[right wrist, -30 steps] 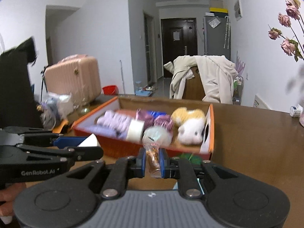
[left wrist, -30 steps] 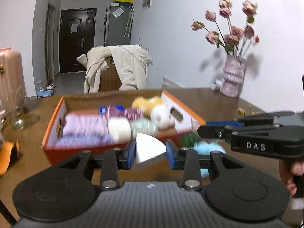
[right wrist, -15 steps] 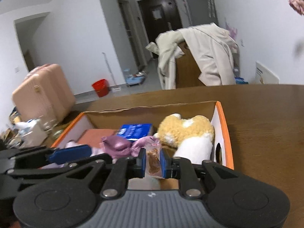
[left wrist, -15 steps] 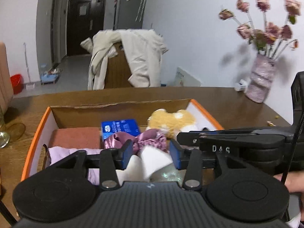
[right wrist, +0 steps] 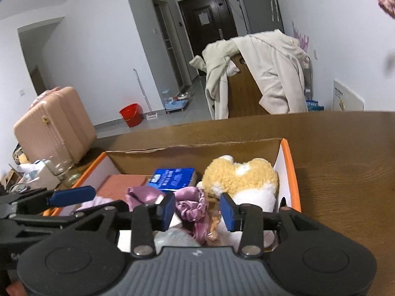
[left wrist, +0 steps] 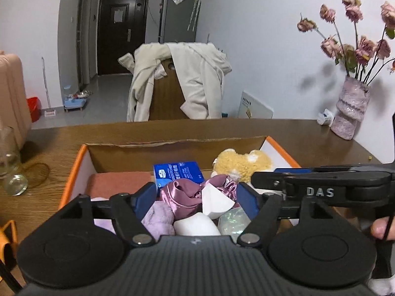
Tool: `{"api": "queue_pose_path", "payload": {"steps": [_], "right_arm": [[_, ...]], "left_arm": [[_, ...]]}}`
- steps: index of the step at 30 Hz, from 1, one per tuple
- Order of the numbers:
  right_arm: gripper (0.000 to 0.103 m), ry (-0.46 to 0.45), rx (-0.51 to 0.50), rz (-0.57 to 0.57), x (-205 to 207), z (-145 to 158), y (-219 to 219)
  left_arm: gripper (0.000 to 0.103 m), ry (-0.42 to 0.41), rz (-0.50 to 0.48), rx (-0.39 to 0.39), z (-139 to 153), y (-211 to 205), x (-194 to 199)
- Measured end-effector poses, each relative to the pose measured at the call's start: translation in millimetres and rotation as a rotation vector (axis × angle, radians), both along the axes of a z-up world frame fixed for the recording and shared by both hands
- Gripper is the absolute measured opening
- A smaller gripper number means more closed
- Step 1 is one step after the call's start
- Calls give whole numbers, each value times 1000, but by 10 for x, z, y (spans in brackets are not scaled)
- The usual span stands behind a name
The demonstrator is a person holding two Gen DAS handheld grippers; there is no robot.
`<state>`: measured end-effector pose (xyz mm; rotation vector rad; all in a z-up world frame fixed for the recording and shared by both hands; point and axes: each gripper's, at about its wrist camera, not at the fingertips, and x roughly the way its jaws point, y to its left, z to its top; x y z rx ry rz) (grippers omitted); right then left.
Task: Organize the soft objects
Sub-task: 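Carry the foam wedge and candy into the box with both grippers and open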
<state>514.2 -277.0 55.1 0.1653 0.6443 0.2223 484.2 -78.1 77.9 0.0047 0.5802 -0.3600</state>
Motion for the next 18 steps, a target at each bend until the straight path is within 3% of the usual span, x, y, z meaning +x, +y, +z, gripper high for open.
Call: {"api": "queue_pose_path", "payload": {"steps": [3, 5, 9, 11, 18], "right_arm": [[44, -43, -33, 15, -363, 201, 9], [53, -80, -56, 29, -655, 328, 15], [56, -152, -104, 54, -1340, 508, 42], [63, -170, -113, 62, -1673, 532, 49], [71, -236, -130, 49, -2796, 455, 114]], "left_arm": [[79, -51, 8, 6, 154, 74, -300], [81, -89, 17, 8, 260, 135, -557], [85, -147, 16, -19, 425, 292, -1193], [86, -167, 13, -25, 470, 342, -1493], [93, -234, 24, -26, 433, 551, -2558]]}}
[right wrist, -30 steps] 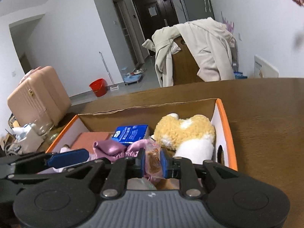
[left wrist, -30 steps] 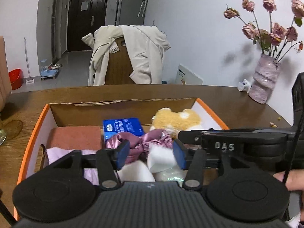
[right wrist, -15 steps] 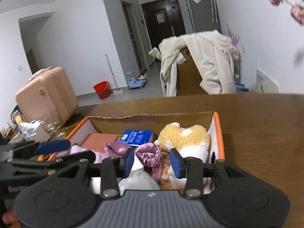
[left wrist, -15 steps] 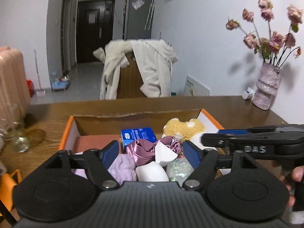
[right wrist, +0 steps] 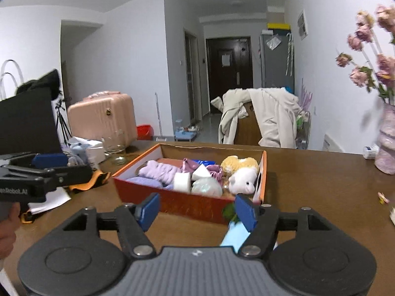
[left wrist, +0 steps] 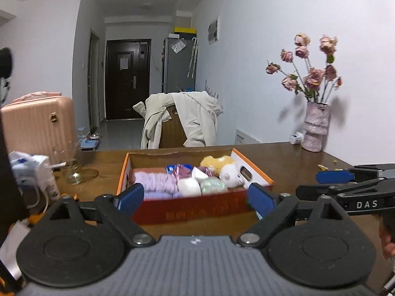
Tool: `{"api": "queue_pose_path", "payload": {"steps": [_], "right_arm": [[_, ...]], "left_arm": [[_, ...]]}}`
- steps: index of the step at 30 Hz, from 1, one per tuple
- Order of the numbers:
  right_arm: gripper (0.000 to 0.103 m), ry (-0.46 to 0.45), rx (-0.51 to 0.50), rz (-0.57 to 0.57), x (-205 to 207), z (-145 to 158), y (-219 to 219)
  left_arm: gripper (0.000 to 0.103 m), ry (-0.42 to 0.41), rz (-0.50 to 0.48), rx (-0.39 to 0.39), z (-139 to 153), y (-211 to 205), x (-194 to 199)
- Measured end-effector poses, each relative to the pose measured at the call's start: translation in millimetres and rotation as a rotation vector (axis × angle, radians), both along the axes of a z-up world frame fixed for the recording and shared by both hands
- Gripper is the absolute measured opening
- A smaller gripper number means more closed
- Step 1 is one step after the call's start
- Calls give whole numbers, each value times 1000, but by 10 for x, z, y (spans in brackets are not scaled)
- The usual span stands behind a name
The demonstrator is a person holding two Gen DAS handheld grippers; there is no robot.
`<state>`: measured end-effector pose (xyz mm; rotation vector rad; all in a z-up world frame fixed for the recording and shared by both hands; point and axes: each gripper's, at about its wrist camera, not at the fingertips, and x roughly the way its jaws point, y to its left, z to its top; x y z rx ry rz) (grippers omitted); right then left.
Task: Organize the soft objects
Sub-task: 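Carry the foam wedge and candy into the box with both grippers and open, then grasp the light-blue fluffy pom-pom with the right gripper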
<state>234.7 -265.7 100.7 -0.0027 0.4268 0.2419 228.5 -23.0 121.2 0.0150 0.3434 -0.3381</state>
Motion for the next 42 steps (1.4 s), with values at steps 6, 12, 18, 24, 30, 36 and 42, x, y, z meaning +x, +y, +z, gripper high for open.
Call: {"api": "queue_pose_path", "payload": {"steps": [6, 12, 18, 24, 30, 36, 42], "right_arm": [[75, -29, -15, -18, -659, -192, 140], [78, -7, -7, -44, -961, -452, 187], [77, 38, 30, -104, -799, -571, -5], [74, 62, 133, -146, -389, -686, -358], [63, 127, 242, -181, 331, -856, -769], [49, 202, 311, -198, 934, -1046, -973], [49, 237, 363, -187, 1232, -1165, -1062]], "left_arm": [[93, -20, 23, 10, -190, 76, -655], [94, 10, 23, 14, -420, 101, -998], [94, 60, -24, 10, -538, -70, -827], [94, 126, -112, -15, -687, -474, -321], [72, 202, -166, -30, -837, -1012, 406], [57, 303, -234, -75, -1024, -1392, 1000], [40, 378, -261, -110, -1187, -1487, 1297]]}}
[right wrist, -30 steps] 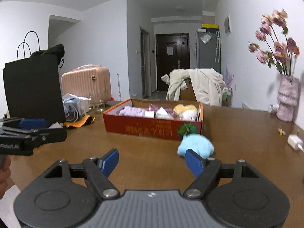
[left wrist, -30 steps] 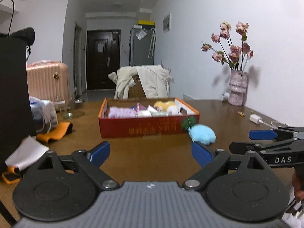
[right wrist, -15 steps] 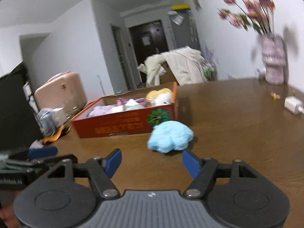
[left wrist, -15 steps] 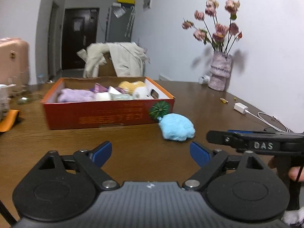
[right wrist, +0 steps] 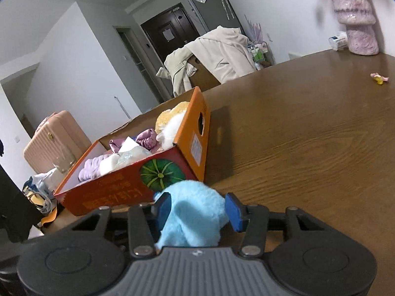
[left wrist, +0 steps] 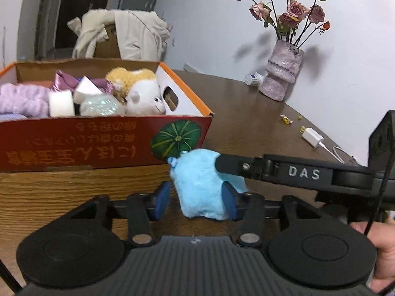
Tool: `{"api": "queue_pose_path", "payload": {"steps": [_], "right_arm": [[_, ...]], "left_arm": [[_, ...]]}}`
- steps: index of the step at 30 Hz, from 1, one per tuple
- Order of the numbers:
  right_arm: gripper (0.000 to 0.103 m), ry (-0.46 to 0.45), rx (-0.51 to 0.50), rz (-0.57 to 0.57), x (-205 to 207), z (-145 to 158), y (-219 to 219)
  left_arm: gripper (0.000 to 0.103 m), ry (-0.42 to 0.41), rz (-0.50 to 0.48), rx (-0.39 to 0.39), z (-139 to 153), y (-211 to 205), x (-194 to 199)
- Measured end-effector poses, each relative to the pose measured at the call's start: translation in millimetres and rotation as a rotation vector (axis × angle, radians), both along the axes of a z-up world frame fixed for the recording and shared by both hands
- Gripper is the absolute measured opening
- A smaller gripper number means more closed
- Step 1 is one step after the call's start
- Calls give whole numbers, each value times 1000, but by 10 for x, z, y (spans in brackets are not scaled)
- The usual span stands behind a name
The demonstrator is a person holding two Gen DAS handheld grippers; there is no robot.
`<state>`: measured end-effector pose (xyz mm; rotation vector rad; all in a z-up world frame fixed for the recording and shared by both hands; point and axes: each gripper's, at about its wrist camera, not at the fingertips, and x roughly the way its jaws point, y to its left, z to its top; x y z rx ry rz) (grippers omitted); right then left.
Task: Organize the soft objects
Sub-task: 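Grasp the light-blue fluffy pom-pom with the right gripper, then carry the blue pom-pom with the right gripper into the box and open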
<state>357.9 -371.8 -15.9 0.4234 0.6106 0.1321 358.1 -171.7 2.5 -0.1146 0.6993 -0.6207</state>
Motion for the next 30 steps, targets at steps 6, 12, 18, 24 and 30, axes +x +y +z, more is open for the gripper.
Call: {"api": "queue_pose_path", "payload": {"steps": [6, 12, 18, 24, 30], "right_arm": [[48, 7, 43, 9, 118, -108, -18], [41, 3, 71, 15, 83, -119, -31], [39, -36, 52, 31, -256, 123, 131], [39, -92, 46, 53, -762, 382, 383], [39, -161, 43, 66, -1343, 643, 701]], "left_arm": [[29, 34, -6, -58, -65, 74, 78], [27, 25, 4, -59, -13, 103, 53], [26, 9, -6, -92, 196, 287, -232], [26, -52, 5, -97, 460, 541, -783], [26, -123, 26, -116, 691, 841, -1376]]}}
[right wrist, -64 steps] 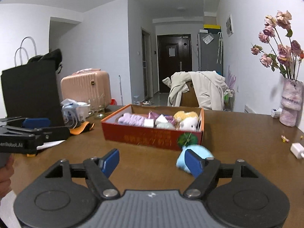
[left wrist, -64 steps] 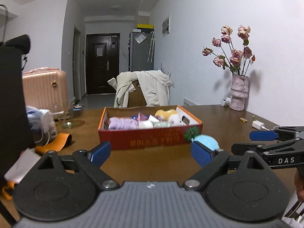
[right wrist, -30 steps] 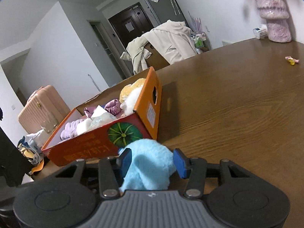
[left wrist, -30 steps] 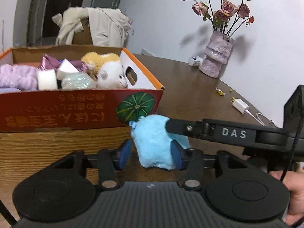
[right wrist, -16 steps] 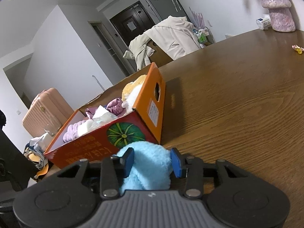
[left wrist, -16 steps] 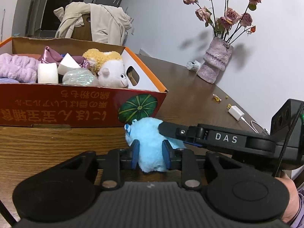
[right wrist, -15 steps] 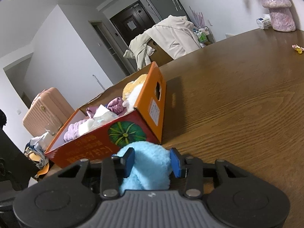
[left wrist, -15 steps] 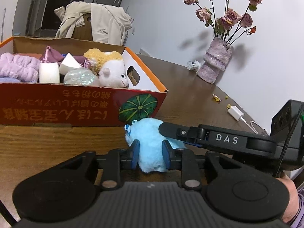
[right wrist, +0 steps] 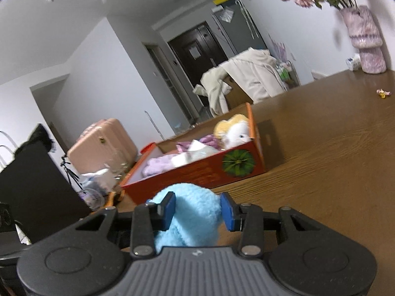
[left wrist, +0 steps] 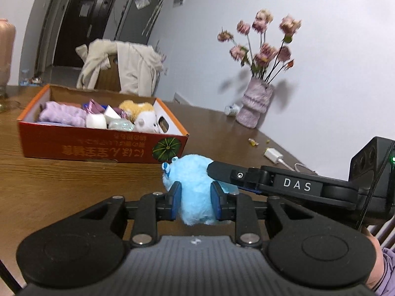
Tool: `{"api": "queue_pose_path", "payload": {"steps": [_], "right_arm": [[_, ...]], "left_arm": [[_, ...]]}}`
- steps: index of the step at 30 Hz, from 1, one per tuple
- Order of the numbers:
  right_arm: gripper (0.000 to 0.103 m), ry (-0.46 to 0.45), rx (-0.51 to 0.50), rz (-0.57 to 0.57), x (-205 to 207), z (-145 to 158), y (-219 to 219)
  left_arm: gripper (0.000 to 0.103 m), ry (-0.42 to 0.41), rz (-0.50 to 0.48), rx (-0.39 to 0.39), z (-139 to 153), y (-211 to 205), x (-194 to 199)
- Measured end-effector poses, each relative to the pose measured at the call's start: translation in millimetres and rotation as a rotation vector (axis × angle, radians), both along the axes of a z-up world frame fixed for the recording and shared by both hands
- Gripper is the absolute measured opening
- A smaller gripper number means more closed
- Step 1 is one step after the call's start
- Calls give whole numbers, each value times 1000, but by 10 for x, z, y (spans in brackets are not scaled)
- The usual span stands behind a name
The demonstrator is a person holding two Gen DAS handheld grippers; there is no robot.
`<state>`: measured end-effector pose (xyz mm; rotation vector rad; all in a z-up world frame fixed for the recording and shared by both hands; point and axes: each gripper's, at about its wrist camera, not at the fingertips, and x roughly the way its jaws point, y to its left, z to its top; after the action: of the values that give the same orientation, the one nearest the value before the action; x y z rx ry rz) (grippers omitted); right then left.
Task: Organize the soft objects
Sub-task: 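Carry the blue pom-pom with the right gripper into the box and open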
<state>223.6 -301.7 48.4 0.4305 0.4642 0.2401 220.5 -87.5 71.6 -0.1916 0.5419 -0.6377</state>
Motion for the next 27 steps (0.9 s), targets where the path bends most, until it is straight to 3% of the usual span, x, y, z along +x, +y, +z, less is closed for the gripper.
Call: {"api": "queue_pose_path", "payload": {"steps": [8, 15, 21, 27], "right_arm": [[39, -91, -49, 24, -566, 285, 347], [39, -118, -57, 24, -771, 379, 434], [39, -129, -74, 8, -570, 472, 376], [39, -148, -102, -11, 3, 691, 200]], "left_arm": [[26, -85, 32, -29, 225, 343, -582], [26, -107, 34, -47, 294, 437, -754], [26, -108, 27, -63, 349, 387, -526], [26, -113, 8, -73, 542, 213, 110]]}}
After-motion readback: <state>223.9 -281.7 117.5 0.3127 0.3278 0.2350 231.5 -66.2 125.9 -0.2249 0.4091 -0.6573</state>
